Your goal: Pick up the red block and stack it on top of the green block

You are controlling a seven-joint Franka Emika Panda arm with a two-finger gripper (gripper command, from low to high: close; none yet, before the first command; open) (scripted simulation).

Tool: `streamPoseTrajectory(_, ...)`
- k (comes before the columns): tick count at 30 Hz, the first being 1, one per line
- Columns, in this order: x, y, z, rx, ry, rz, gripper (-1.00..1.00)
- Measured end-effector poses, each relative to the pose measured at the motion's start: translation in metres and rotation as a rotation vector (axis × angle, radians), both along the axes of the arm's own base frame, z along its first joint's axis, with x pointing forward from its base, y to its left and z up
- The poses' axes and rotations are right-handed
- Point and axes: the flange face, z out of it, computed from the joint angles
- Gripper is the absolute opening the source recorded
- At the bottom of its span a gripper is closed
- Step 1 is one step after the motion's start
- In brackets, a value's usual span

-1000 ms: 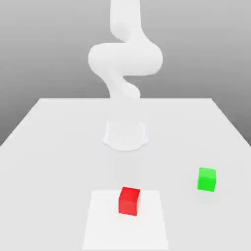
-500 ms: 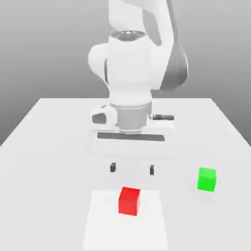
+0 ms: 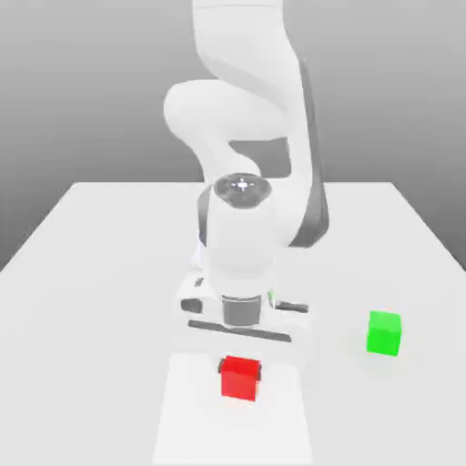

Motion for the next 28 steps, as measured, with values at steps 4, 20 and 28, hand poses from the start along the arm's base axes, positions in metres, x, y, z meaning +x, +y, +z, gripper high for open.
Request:
streamPoseTrajectory(4, 0.002, 0.0, 0.032, -0.001, -0.001, 0.001, -1.0)
streamPoseTrajectory(20, -0.106, 0.241, 0.083, 0.0, 0.001, 0.798, -1.0)
streamPoseTrajectory(28, -0.109, 0.243, 0.039, -0.001, 0.0, 0.809, 1.0)
